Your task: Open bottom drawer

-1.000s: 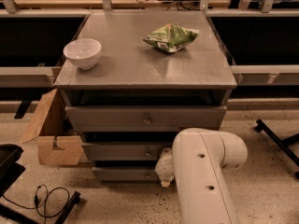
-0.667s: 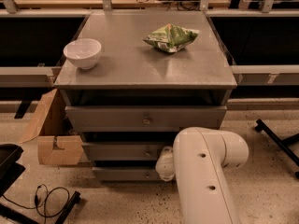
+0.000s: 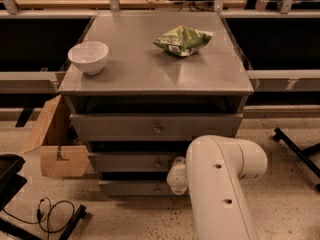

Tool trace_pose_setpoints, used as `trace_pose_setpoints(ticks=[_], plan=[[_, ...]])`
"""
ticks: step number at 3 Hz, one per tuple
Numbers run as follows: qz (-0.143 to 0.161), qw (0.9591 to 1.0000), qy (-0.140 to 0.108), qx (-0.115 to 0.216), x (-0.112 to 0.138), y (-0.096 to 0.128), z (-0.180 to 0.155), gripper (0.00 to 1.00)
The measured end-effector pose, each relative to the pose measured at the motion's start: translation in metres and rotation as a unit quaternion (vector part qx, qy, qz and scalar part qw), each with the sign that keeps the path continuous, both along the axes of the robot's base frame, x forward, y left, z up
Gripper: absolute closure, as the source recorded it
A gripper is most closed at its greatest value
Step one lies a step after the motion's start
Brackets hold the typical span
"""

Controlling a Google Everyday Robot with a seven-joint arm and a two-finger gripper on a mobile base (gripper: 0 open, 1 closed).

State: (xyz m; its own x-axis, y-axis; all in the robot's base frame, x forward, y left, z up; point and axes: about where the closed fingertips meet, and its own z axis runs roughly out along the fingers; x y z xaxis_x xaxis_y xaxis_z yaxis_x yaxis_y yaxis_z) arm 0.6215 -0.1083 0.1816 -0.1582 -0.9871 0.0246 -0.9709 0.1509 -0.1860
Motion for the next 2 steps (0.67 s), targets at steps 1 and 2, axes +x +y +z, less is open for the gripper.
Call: trace_pose_setpoints(ticks=[1, 2], plan=[[-0.004, 1.0000, -0.001, -0.002, 0.0016, -0.0041, 0.0053, 1.00], [-0.006, 1.0000, 0.000, -0.003, -0.0004, -0.0057, 0.0091, 1.00]])
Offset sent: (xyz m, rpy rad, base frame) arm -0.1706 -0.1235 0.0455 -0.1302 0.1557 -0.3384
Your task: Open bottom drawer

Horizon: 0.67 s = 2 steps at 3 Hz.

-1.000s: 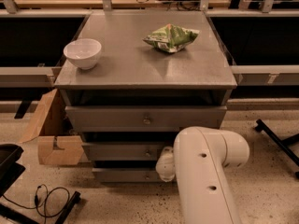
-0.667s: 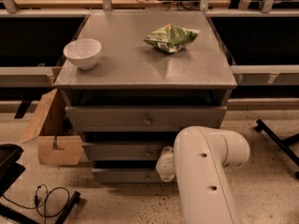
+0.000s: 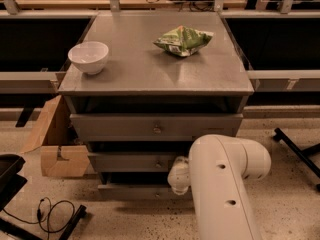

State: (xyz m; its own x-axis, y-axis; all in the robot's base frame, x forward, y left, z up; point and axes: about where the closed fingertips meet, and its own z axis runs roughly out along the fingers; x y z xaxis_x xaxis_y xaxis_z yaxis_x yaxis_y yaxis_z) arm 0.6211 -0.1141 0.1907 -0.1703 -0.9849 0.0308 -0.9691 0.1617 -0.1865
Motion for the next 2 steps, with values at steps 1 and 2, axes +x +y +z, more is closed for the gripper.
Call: trace_pose_setpoints(ticks=[1, 2], plan=[[-0.004, 1.0000, 0.002, -0.001, -0.0026, -0.0029, -0.0001, 1.00], [-0.011, 0.9999, 0.005, -0.004, -0.0089, -0.0074, 0.0004, 1.00]])
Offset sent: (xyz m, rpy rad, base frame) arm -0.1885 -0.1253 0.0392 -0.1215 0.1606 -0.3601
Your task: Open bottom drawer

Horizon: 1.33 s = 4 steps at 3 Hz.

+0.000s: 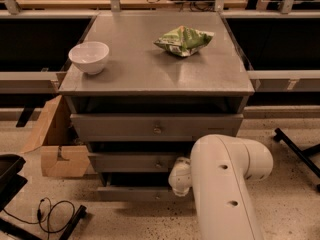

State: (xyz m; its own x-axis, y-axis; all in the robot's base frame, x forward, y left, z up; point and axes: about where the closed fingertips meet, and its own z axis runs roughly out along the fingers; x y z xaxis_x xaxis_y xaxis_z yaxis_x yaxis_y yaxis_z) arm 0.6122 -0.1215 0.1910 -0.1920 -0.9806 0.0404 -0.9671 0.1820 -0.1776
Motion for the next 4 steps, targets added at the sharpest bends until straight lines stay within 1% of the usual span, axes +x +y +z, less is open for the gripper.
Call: trace_pose_setpoints(ticks=[1, 2, 3, 4], plan=[[-0.011, 0.9999, 0.002, -0.003, -0.007, -0.004, 0.004, 1.00], [-0.012, 0.9999, 0.005, -0.002, -0.011, -0.004, 0.003, 1.00], [-0.017, 0.9997, 0.015, 0.002, -0.022, -0.004, 0.000, 1.00], [-0.024, 0.9995, 0.020, 0.004, -0.024, -0.004, 0.003, 1.00]])
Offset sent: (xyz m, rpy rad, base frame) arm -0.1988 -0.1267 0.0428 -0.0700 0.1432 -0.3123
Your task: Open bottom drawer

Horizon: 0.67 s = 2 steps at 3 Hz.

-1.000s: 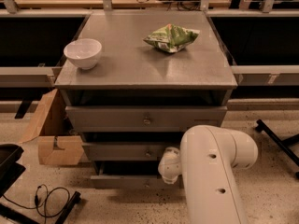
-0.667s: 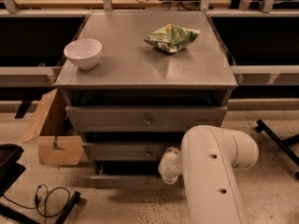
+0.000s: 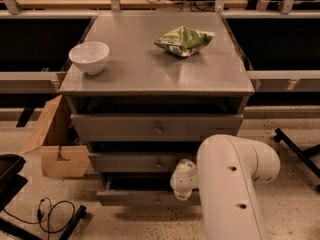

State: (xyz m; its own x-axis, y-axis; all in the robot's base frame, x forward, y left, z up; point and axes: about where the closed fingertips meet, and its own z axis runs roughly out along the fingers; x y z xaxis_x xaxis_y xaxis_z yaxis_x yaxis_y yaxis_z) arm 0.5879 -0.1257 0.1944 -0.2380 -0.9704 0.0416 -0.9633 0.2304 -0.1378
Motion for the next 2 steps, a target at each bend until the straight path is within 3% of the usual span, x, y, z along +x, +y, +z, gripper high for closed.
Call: trace_pose_setpoints(ticks=[2], plan=[[-0.003, 0.9999, 0.013, 0.003, -0.0083, -0.0022, 0.0077, 1.00]])
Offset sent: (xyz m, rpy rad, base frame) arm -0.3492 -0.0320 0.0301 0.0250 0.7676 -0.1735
